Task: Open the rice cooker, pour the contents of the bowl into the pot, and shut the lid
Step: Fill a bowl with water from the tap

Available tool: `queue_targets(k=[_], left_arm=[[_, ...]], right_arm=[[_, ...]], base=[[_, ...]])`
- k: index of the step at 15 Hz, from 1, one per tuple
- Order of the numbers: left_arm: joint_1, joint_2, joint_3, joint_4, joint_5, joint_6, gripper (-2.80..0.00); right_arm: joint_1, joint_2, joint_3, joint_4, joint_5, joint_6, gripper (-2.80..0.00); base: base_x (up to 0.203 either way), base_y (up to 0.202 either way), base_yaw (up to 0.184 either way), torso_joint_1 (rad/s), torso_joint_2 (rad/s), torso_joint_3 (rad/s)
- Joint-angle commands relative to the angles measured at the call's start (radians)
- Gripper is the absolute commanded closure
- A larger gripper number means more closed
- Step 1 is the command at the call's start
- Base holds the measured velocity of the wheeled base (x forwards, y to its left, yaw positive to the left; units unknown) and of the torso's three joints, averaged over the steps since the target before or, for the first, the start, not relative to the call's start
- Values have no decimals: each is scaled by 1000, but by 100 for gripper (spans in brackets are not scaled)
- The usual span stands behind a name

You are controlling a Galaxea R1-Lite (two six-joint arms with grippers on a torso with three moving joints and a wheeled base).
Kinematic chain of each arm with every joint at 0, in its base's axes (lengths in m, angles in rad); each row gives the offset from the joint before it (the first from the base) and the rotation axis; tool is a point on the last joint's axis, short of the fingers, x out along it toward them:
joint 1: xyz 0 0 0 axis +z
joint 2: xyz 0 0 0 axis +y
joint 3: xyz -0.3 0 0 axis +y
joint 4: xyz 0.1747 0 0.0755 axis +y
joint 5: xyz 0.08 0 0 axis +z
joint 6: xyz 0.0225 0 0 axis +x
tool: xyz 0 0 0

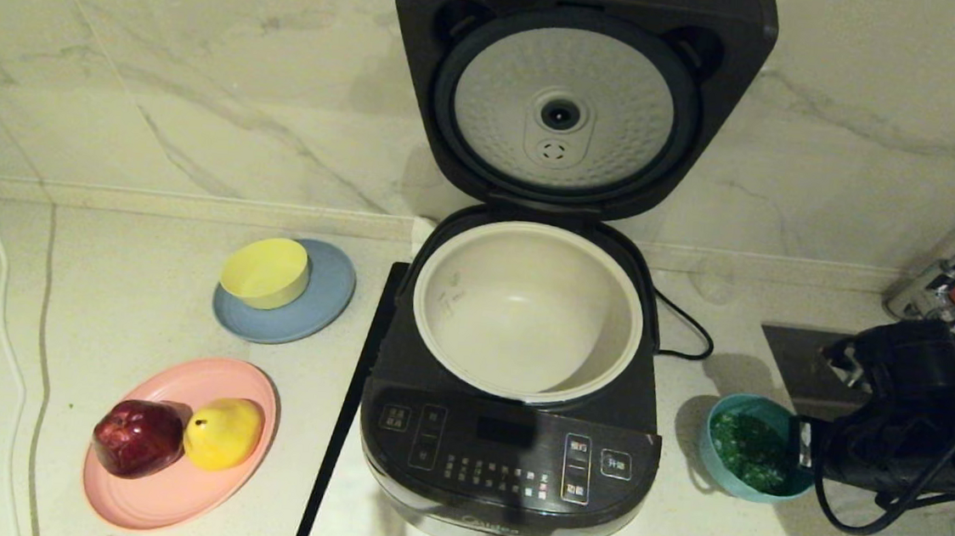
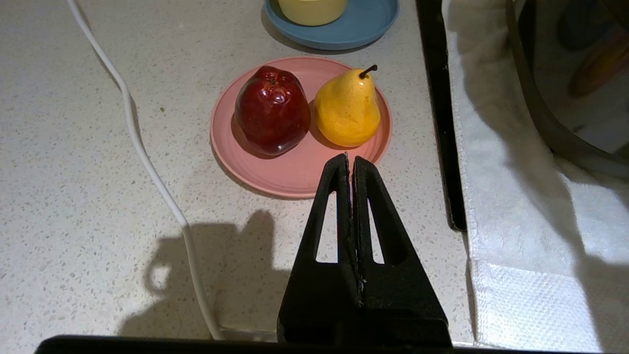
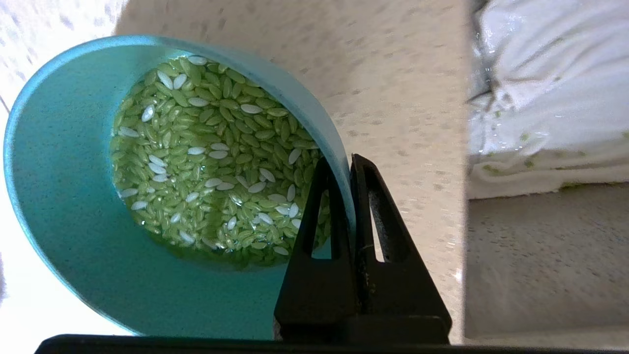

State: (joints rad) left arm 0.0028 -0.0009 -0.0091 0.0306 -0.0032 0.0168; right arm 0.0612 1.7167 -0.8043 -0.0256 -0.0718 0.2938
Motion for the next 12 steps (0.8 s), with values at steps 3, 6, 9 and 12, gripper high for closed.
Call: queue_targets(k=[3, 6, 9, 12], left_arm=[[0, -1, 0, 0, 0, 0, 0], [0, -1, 0, 0, 0, 0, 0], [0, -1, 0, 0, 0, 0, 0], [0, -2, 0, 0, 0, 0, 0]], right_arm=[[-100, -86, -11, 53, 81, 2, 0], [-216, -84, -40, 61, 115, 1, 0], [-356, -46, -83, 59, 137, -5, 0], [-497, 25, -143, 59, 169, -9, 0]], base=[[0, 0, 0, 0, 0, 0], [0, 0, 0, 0, 0, 0], [0, 0, 0, 0, 0, 0], [0, 0, 0, 0, 0, 0]])
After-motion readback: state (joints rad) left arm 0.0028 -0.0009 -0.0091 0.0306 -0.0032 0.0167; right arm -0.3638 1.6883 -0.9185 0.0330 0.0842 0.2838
